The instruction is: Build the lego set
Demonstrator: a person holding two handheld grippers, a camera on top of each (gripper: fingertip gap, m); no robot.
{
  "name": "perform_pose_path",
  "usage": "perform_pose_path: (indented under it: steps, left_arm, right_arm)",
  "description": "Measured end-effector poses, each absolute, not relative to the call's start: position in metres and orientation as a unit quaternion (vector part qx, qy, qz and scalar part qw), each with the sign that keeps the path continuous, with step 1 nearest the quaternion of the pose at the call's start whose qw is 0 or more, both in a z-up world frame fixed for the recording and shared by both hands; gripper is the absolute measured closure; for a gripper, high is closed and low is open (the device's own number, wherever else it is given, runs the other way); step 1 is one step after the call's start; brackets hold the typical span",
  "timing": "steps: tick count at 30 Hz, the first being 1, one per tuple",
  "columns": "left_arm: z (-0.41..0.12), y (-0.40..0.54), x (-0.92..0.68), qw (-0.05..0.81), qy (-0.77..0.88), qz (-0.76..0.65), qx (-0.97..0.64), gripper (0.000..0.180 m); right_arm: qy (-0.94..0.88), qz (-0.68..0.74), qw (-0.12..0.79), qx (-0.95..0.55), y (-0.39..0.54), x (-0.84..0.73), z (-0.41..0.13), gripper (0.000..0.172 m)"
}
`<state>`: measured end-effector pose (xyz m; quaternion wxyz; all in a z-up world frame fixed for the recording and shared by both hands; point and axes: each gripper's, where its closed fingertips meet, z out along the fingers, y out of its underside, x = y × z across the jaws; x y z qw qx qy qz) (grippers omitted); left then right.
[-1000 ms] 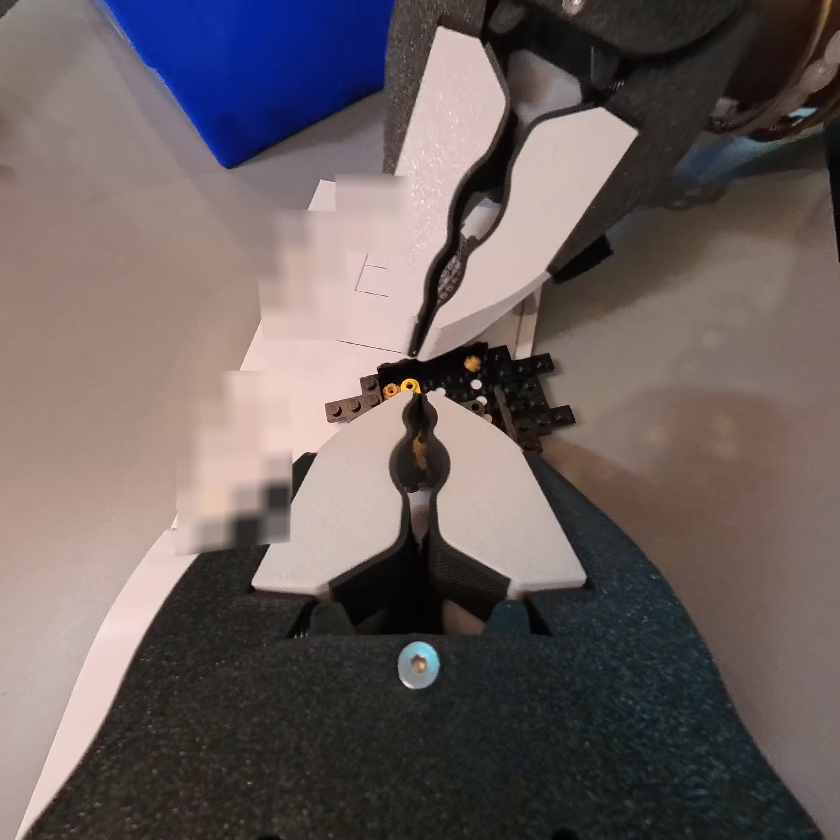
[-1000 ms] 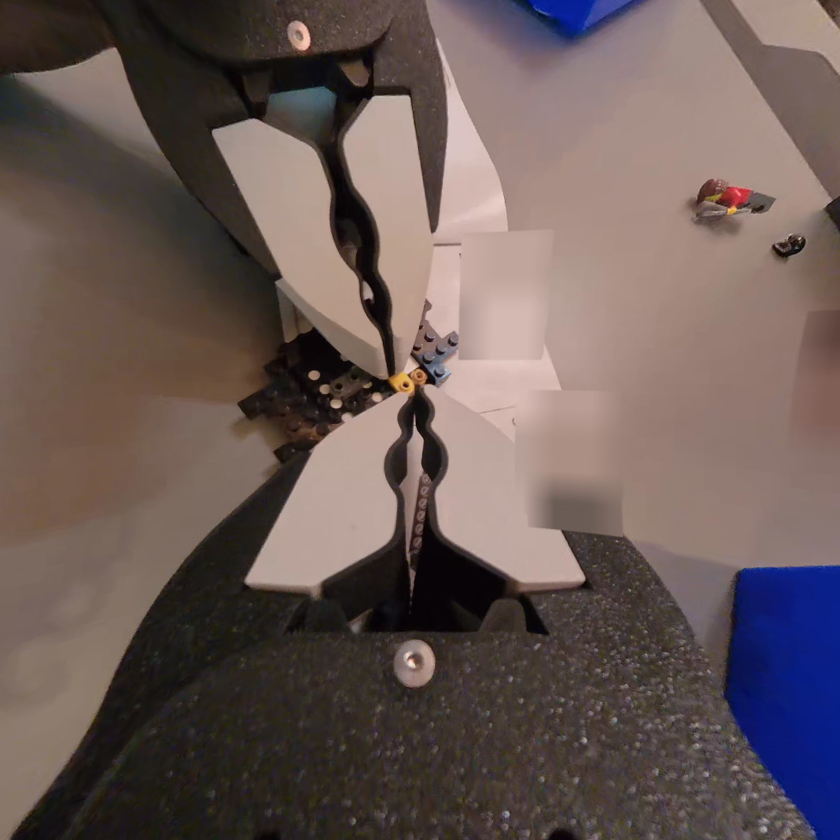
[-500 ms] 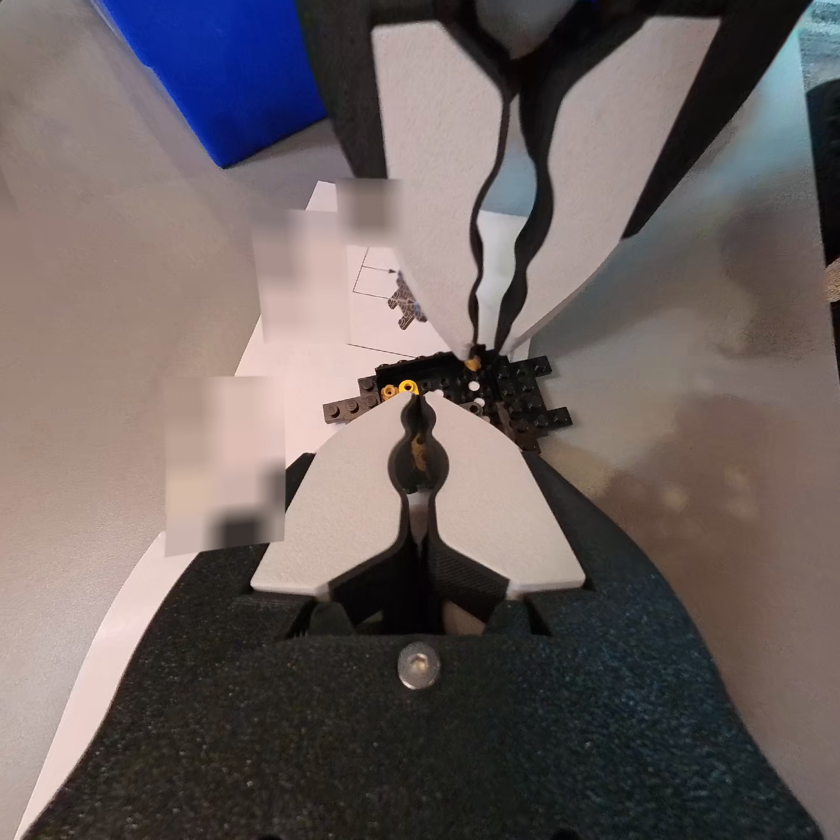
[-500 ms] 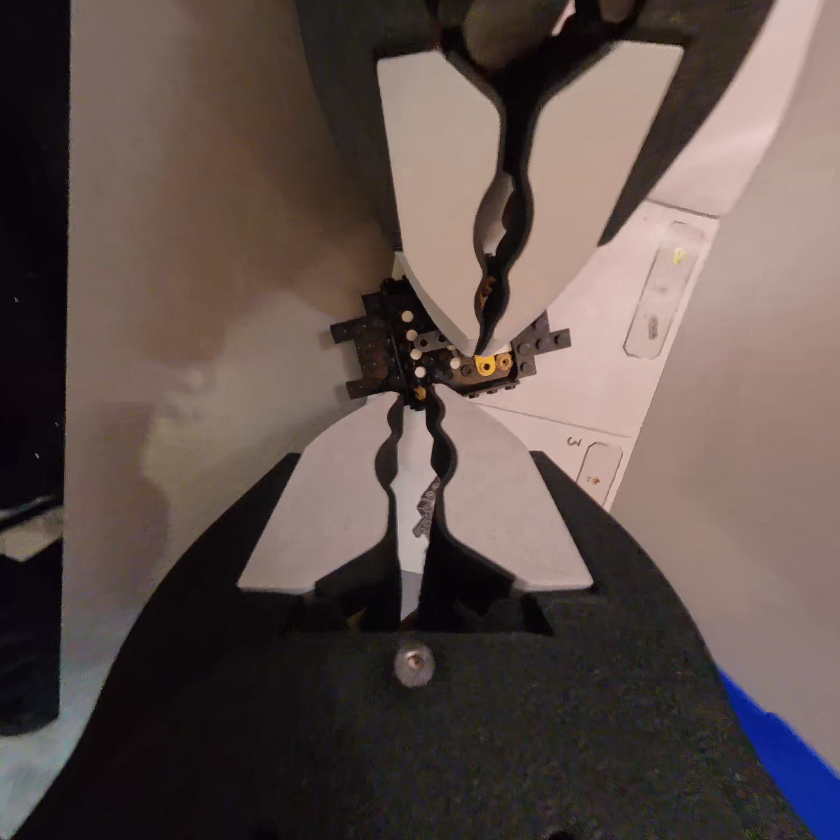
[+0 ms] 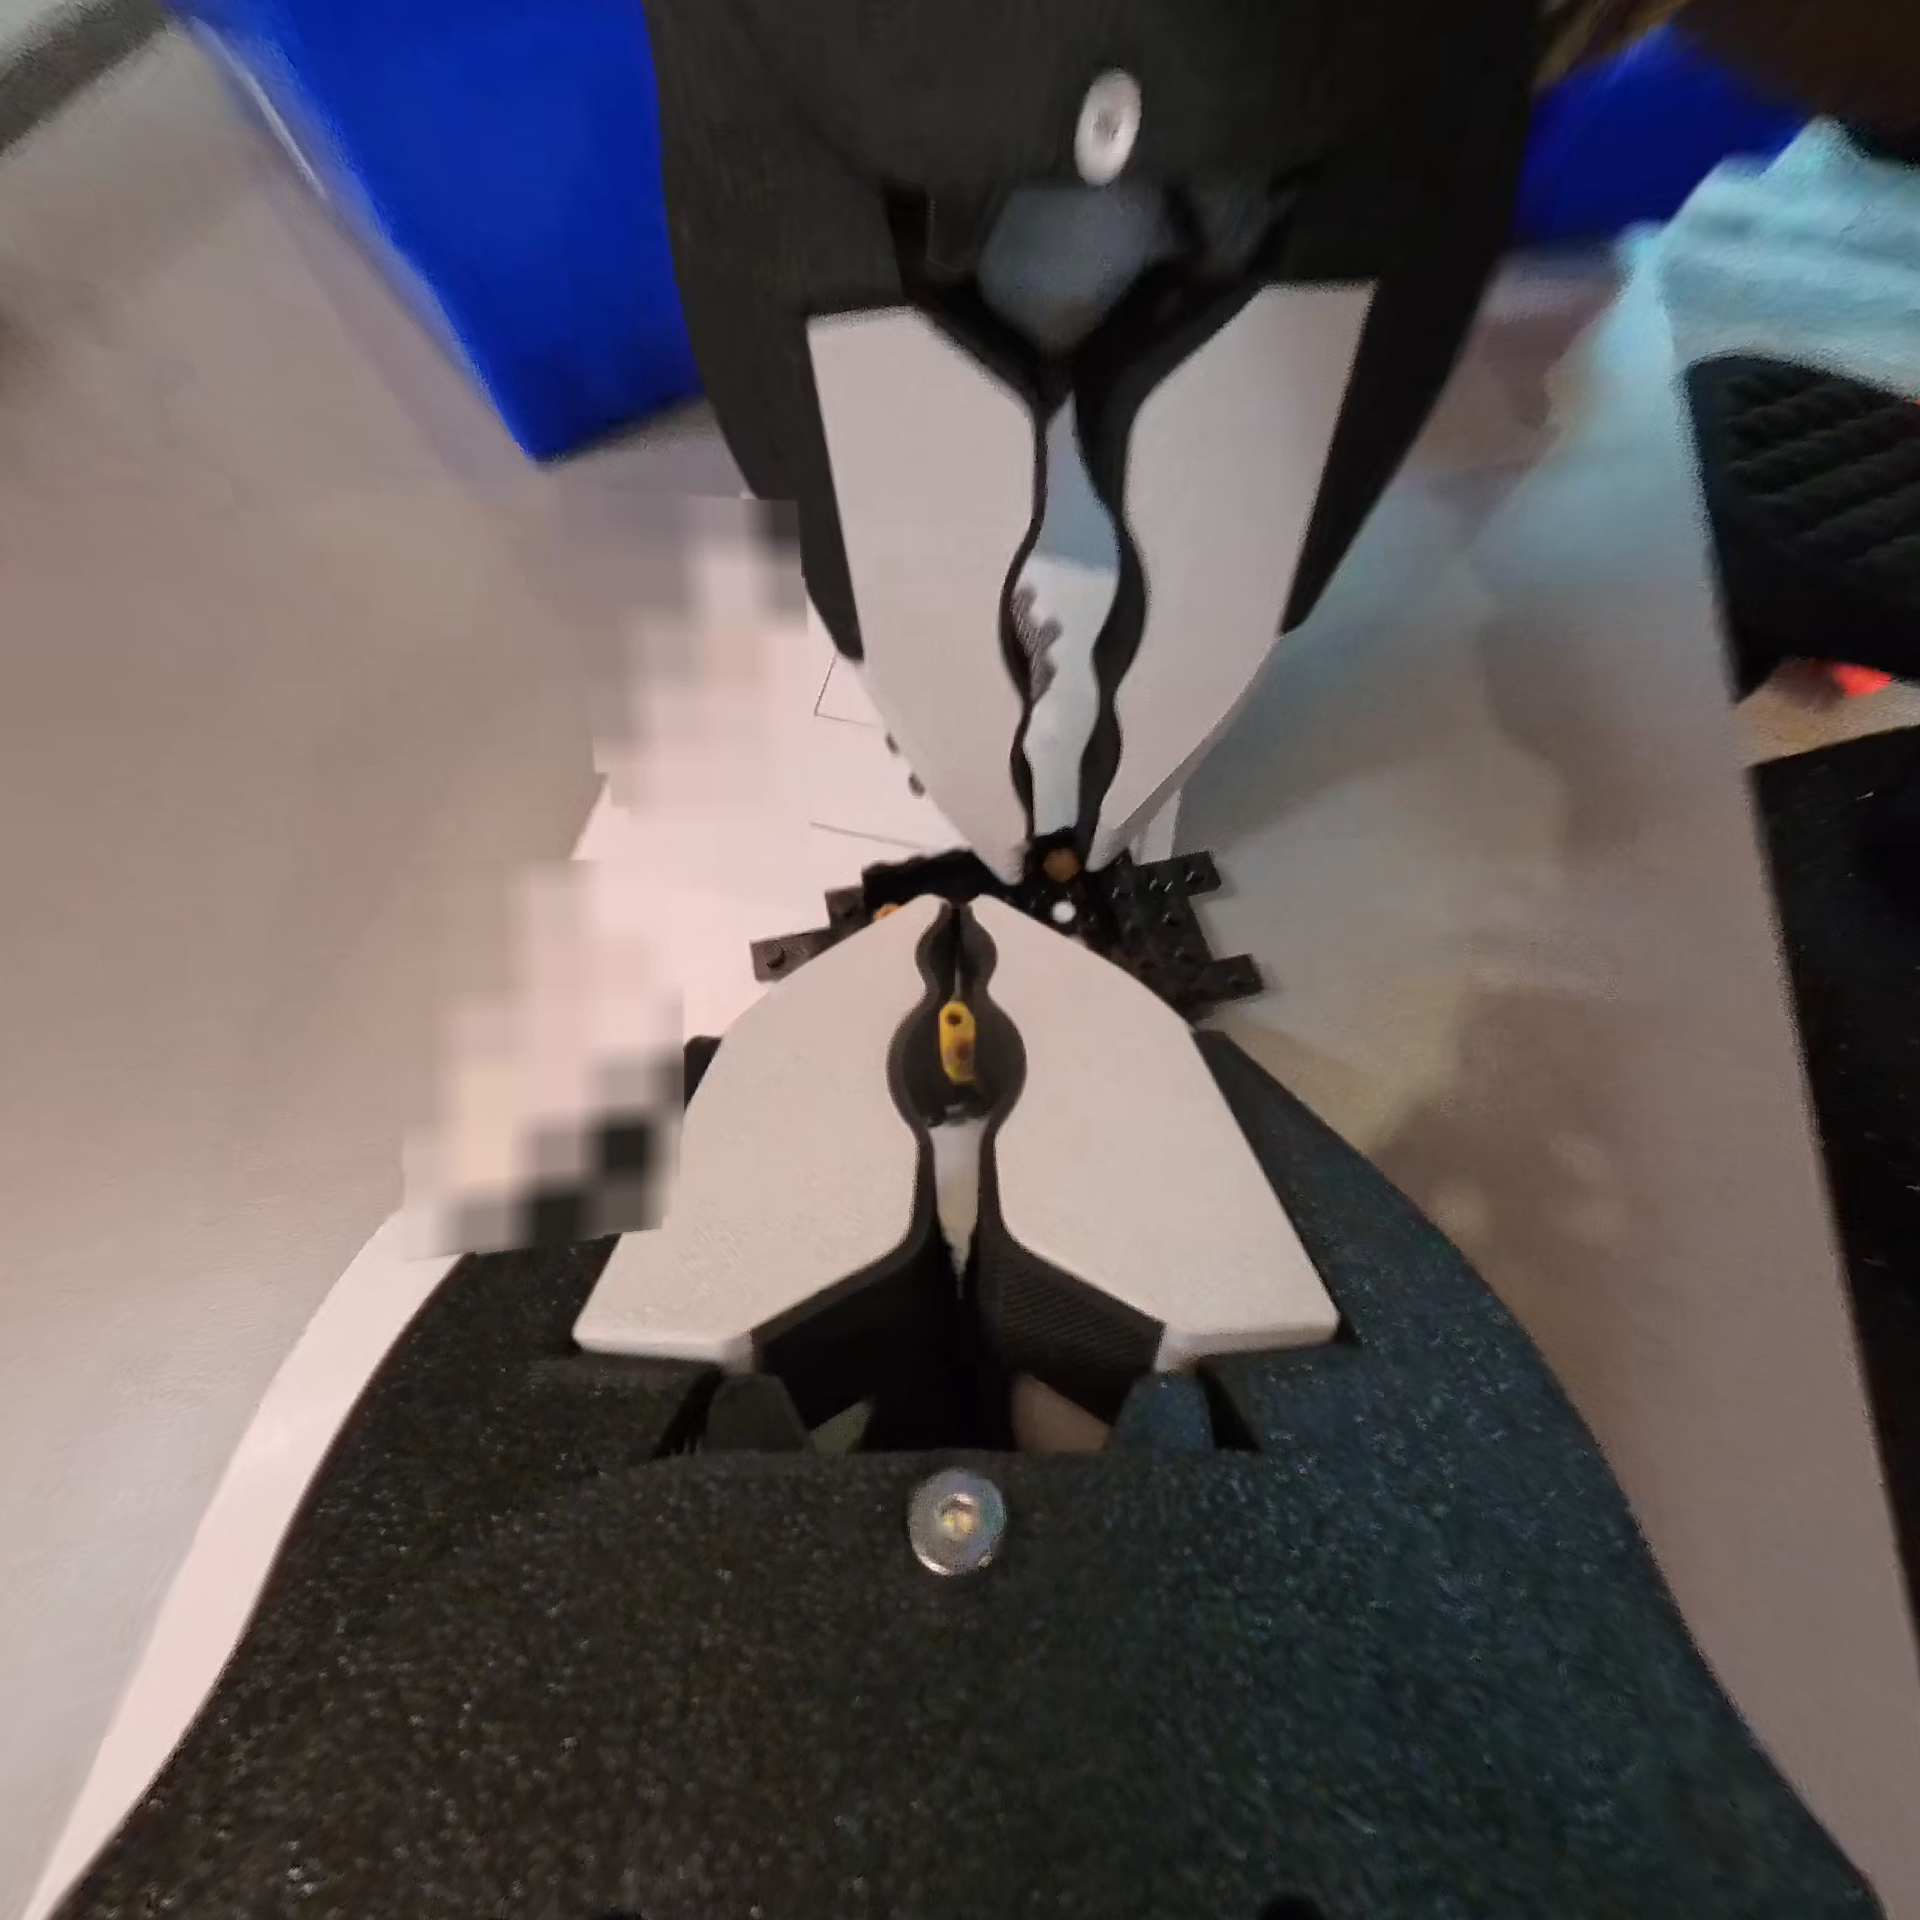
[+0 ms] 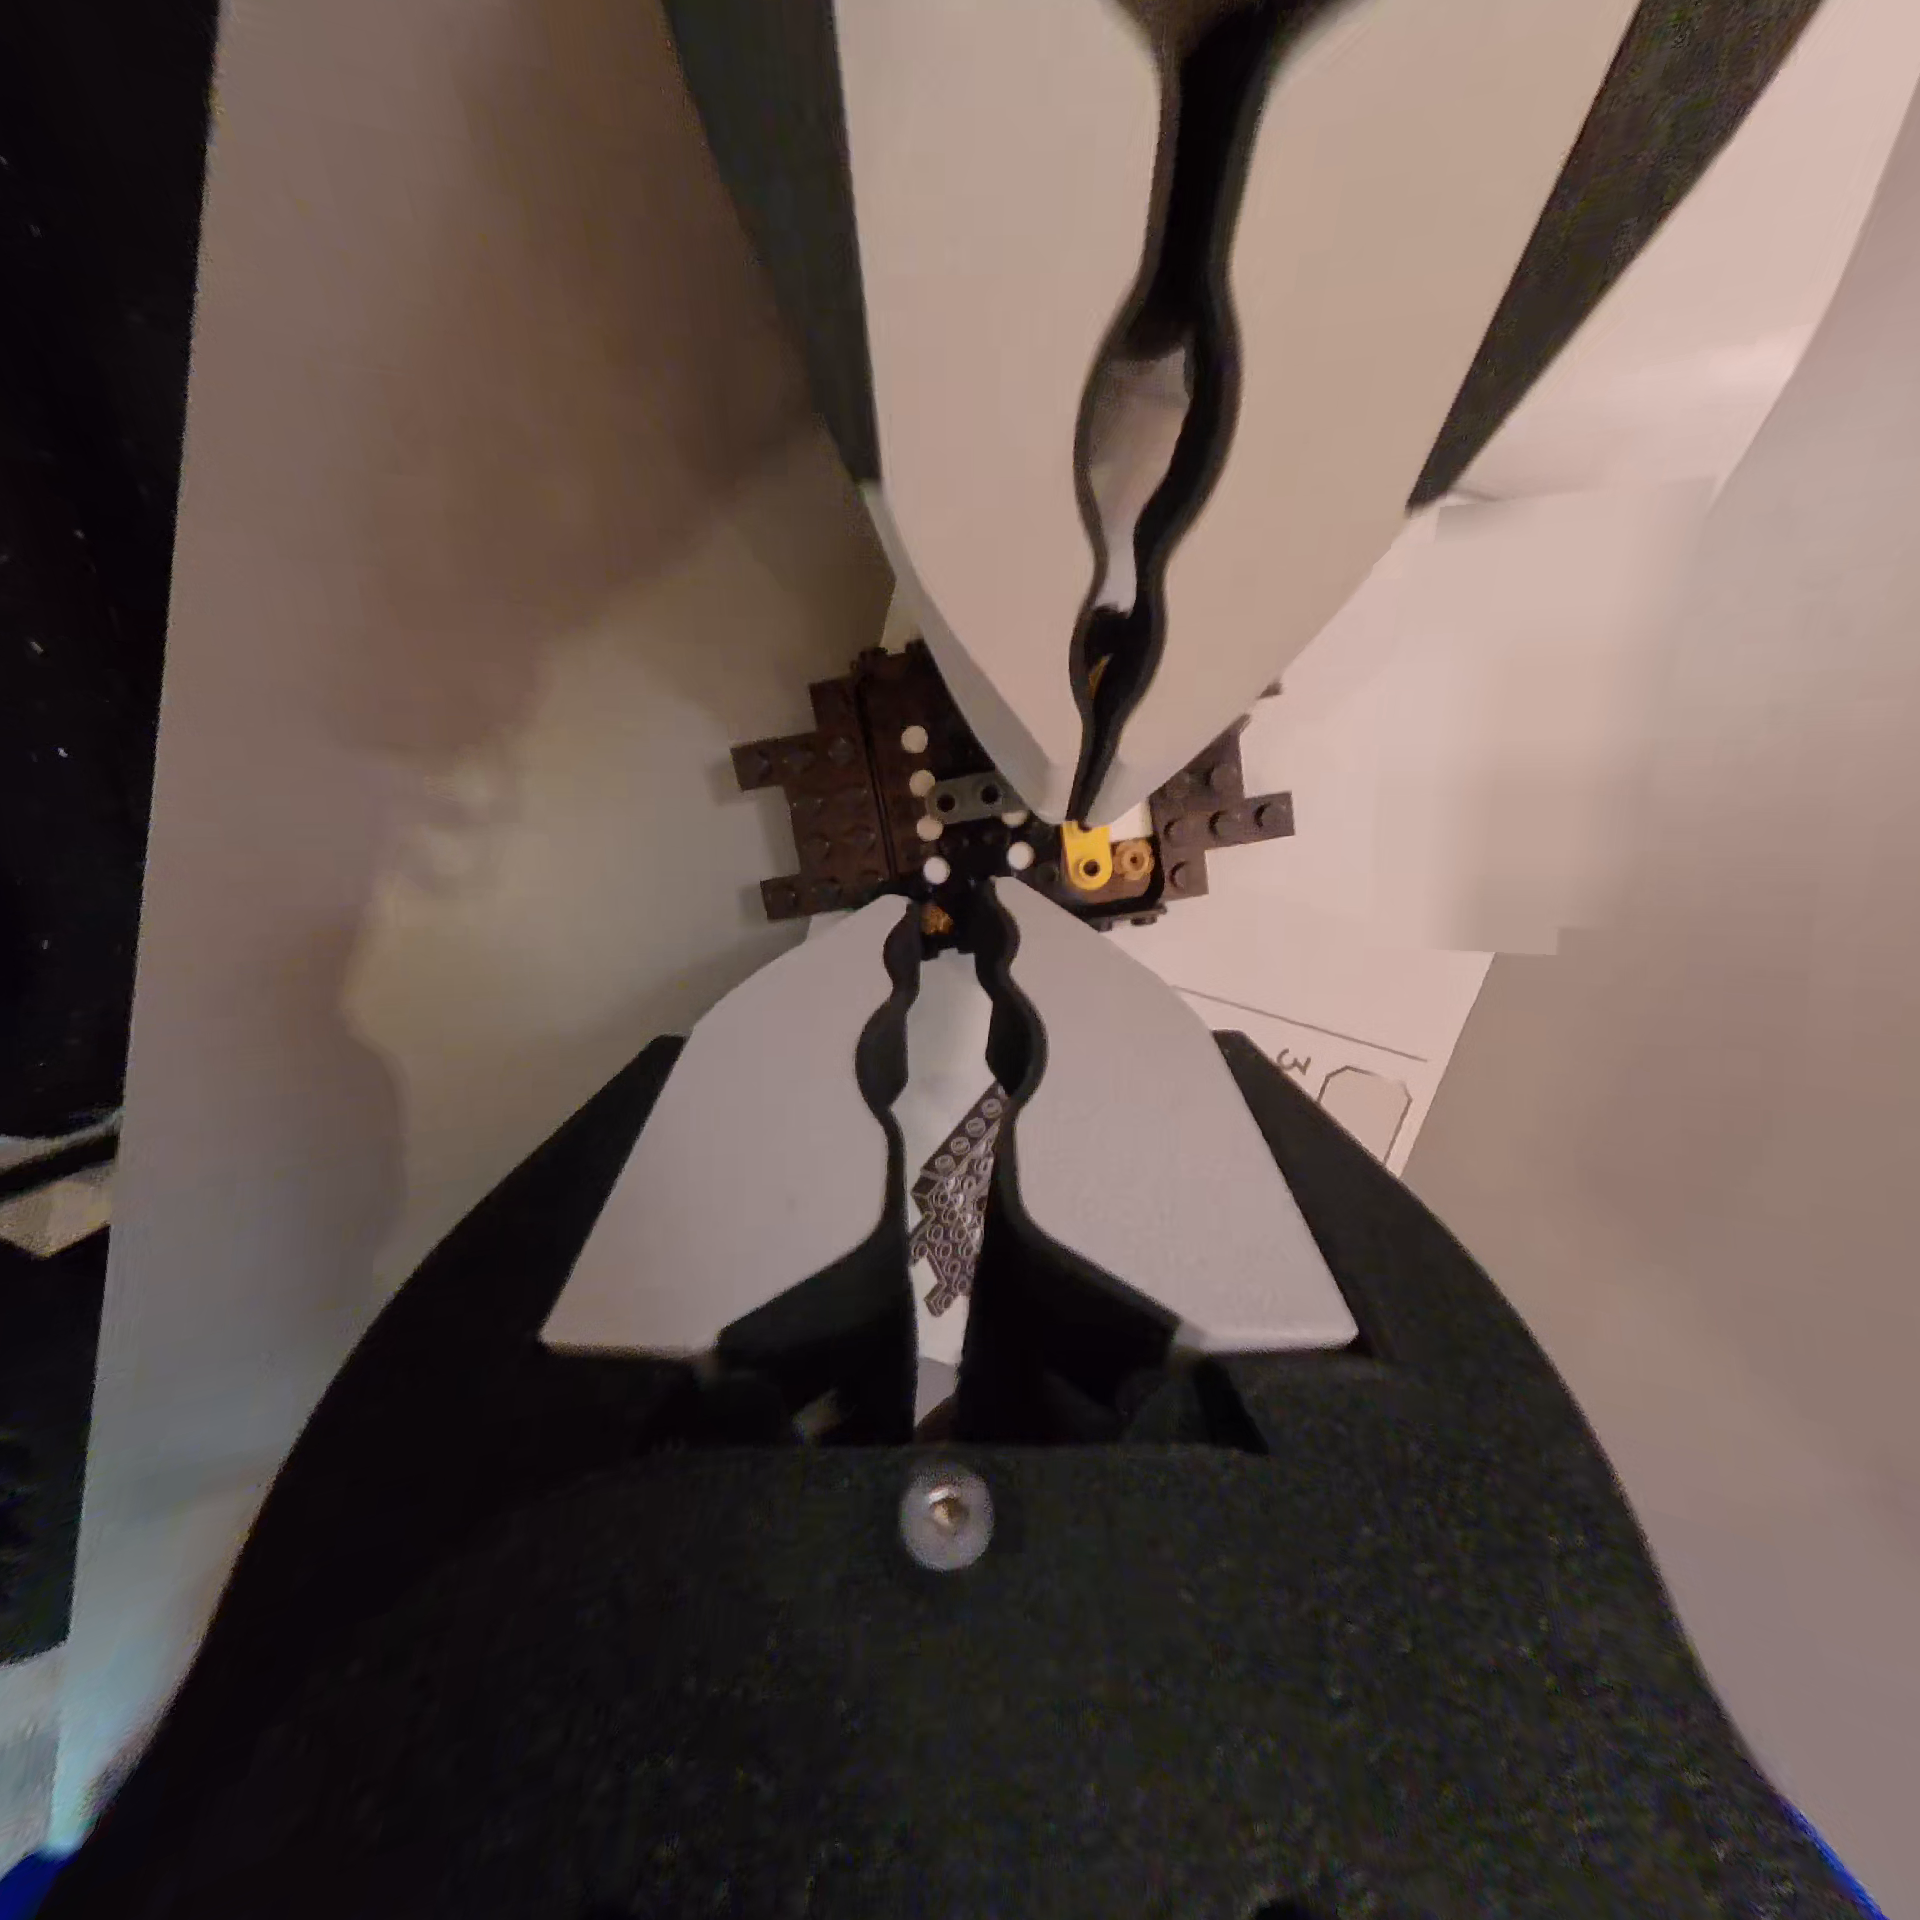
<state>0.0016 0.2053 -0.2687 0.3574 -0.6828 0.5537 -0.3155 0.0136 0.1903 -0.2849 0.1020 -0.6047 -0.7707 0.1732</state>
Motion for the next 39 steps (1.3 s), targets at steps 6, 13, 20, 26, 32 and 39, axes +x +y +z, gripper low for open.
perform_pose_path:
  steps: [6, 13, 20, 26, 32, 39]
  left_arm:
    - [-0.239, 0.191, -0.04, 0.359, 0.594, -0.312, -0.649, 0.158]
    - [-0.28, 0.2, -0.027, 0.331, 0.611, -0.263, -0.669, 0.153]
    - [-0.282, 0.2, -0.023, 0.334, 0.611, -0.273, -0.664, 0.155]
    - [-0.281, 0.199, -0.019, 0.343, 0.616, -0.274, -0.654, 0.146]
    - [-0.283, 0.192, -0.017, 0.312, 0.611, -0.309, -0.659, 0.16]
    - [-0.284, 0.194, -0.019, 0.322, 0.623, -0.28, -0.656, 0.15]
  right_arm:
    - [-0.704, 0.234, 0.227, -0.631, 0.2, -0.014, -0.265, 0.163]
    - [-0.695, 0.238, 0.237, -0.636, 0.199, -0.029, -0.282, 0.157]
    - [-0.685, 0.25, 0.25, -0.637, 0.201, -0.03, -0.288, 0.163]
    - [-0.681, 0.265, 0.275, -0.625, 0.2, -0.029, -0.287, 0.162]
    - [-0.659, 0.275, 0.29, -0.637, 0.198, -0.021, -0.288, 0.162]
    - [-0.648, 0.288, 0.305, -0.636, 0.201, -0.026, -0.288, 0.165]
